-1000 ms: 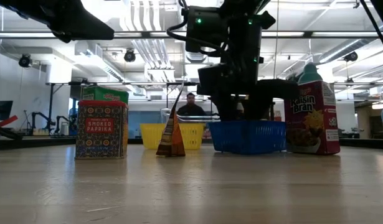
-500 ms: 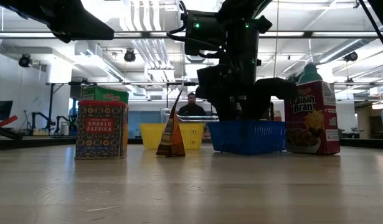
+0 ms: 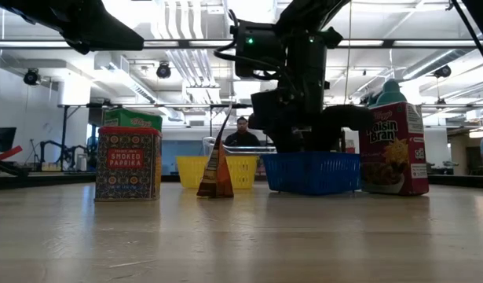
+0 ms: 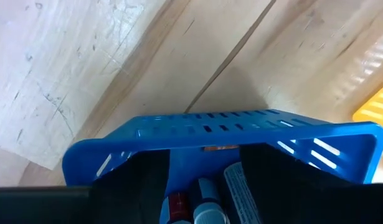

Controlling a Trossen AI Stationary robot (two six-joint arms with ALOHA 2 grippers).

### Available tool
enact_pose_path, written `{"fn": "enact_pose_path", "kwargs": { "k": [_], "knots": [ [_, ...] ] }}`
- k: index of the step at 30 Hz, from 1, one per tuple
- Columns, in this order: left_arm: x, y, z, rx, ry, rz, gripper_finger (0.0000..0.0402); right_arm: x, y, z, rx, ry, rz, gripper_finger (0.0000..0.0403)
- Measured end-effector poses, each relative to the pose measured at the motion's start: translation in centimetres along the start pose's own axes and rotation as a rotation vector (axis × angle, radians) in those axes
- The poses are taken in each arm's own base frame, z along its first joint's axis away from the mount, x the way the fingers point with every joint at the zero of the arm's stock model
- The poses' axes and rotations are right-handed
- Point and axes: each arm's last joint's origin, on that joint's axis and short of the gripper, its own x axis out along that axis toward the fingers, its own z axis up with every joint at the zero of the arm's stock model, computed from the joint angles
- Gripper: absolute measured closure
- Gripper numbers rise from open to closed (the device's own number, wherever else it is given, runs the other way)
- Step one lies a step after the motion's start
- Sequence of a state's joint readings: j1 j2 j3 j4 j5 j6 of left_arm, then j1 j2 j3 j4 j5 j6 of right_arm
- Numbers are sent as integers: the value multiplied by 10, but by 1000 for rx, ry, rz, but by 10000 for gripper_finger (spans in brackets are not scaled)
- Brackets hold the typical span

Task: Pick & Place Kitchen Items
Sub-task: Put the orange food coloring bottle into the blue bin

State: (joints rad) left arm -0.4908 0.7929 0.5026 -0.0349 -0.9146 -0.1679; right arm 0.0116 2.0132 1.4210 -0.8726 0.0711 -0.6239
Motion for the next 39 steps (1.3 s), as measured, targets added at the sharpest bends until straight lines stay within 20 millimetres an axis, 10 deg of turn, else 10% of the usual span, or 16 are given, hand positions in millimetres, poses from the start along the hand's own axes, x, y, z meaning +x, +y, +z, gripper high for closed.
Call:
{"fn": "enact_pose_path", "kwargs": {
  "k": [26,39],
  "knots": [
    [0,0,0,2,2,0,266,1,1,-1,-27,-8,-13,342],
    [0,0,0,3,2,-1,266,1,1,0,-7,-16,-20,298]
  ]
}}
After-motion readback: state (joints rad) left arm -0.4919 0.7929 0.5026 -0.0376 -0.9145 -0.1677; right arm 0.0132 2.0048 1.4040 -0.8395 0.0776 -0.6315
